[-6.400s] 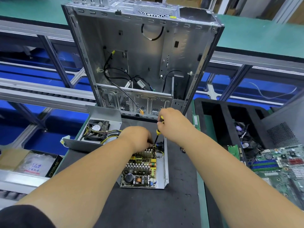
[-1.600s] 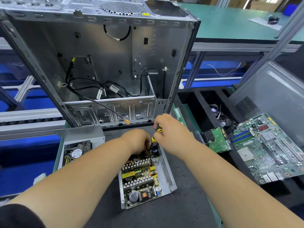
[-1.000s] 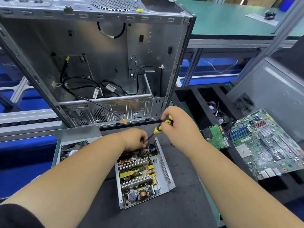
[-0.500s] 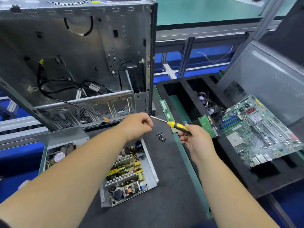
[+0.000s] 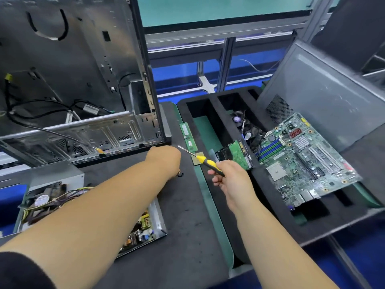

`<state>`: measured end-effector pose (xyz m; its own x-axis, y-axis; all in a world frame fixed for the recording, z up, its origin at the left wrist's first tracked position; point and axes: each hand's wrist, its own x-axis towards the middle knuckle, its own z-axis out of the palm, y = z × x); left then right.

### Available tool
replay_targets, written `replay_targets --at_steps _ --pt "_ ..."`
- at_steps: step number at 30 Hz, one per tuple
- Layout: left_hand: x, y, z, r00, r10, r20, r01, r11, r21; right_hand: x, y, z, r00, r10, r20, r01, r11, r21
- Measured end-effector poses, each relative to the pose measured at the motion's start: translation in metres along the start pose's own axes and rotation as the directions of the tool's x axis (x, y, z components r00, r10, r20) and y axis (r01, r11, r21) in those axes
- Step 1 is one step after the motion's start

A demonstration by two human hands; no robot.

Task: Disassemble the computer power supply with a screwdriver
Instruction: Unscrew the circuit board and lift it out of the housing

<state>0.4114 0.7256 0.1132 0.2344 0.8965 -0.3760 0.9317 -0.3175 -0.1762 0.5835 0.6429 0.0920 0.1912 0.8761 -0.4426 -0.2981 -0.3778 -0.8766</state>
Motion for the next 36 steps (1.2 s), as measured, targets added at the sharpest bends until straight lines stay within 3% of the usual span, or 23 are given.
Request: replay_targets --at_steps 5,8,13,18,23,30,34,36 --pt "-0.003 -0.006 0.002 0.999 -0.029 0.014 0.029 1.000 -0.010 0.003 -0.008 -0.005 0.999 -0.015 0.036 0.016 0.999 -0.040" --pt "-0.012 -0.014 -0.002 0.997 -0.047 -0.061 0.035 0.984 -0.174 0.004 -0.016 -0.004 0.997 -0.043 0.071 0.048 0.996 -0.074" --pt "-0.051 -0.036 -0.009 0.965 -0.136 -0.224 -0.001 0.853 -0.523 -0.001 -0.027 0.006 0.982 -0.075 0.172 0.093 0.991 -0.101" --pt "-0.109 -0.060 0.006 0.908 -0.289 -0.304 -0.024 0.688 -0.726 -0.021 -0.032 0.031 0.945 -0.087 0.316 0.136 0.981 -0.137" --pt "-0.152 -0.079 0.033 0.867 -0.387 -0.314 -0.022 0.599 -0.800 -0.053 -0.021 0.066 0.904 -0.154 0.400 0.235 0.958 -0.162" --pt "-0.198 -0.097 0.072 0.809 -0.452 -0.374 -0.088 0.537 -0.839 -0.102 0.011 0.094 0.892 -0.289 0.349 0.385 0.889 -0.247" --pt "-0.225 -0.100 0.102 0.751 -0.525 -0.400 -0.187 0.412 -0.892 -0.131 0.025 0.101 0.866 -0.369 0.338 0.454 0.862 -0.224" --pt "-0.236 -0.098 0.120 0.751 -0.567 -0.338 -0.177 0.321 -0.931 -0.144 0.031 0.104 0.865 -0.391 0.314 0.461 0.866 -0.193"
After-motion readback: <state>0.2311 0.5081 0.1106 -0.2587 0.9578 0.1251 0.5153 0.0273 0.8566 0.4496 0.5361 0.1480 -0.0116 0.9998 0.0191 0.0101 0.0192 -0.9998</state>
